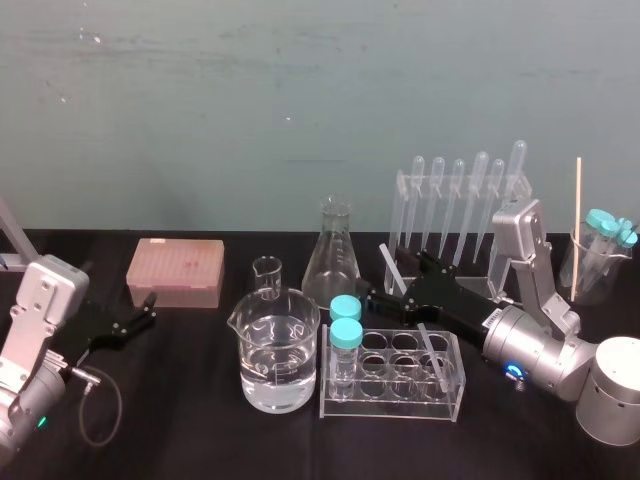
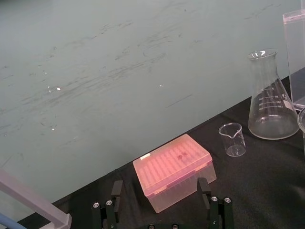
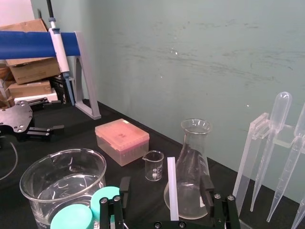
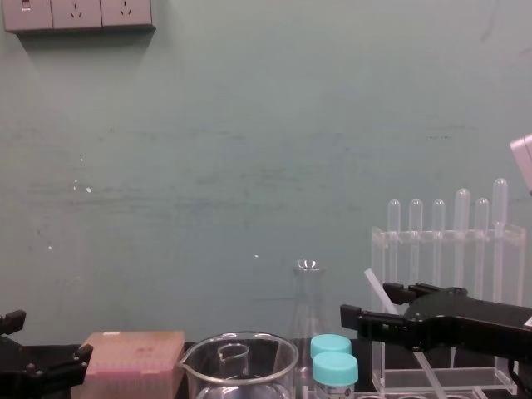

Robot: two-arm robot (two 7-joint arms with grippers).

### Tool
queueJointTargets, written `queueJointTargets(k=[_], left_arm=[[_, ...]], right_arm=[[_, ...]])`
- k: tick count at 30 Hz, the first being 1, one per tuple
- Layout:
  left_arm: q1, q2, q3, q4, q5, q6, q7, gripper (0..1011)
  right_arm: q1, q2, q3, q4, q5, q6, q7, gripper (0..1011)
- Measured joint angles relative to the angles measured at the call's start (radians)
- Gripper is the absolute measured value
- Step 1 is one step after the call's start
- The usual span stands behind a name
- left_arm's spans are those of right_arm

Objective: Pick up the stirring rod with one hand, then place it down.

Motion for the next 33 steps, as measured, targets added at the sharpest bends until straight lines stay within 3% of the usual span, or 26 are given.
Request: queueJointTargets(k=[15,17,25,27,33], left_arm=[[0.000,0.000,0.000,0.000,0.000,0.000,0.000,1000],[0.000,0.000,0.000,0.000,0.000,0.000,0.000,1000],[0.000,0.000,0.000,0.000,0.000,0.000,0.000,1000],[0.000,0.000,0.000,0.000,0.000,0.000,0.000,1000],[0.000,0.000,0.000,0.000,0.000,0.000,0.000,1000]], right_arm=[[0.000,0.001,-0.001,-0.002,0.001,-0.002,0.001,536],[0.000,0.001,-0.001,-0.002,0.001,-0.002,0.001,431],[0.000,0.001,-0.001,-0.002,0.001,-0.003,0.001,218],[0.000,0.001,-0.001,-0.002,0.001,-0.003,0.001,113],[0.000,0.001,-0.001,-0.002,0.001,-0.003,0.001,70]])
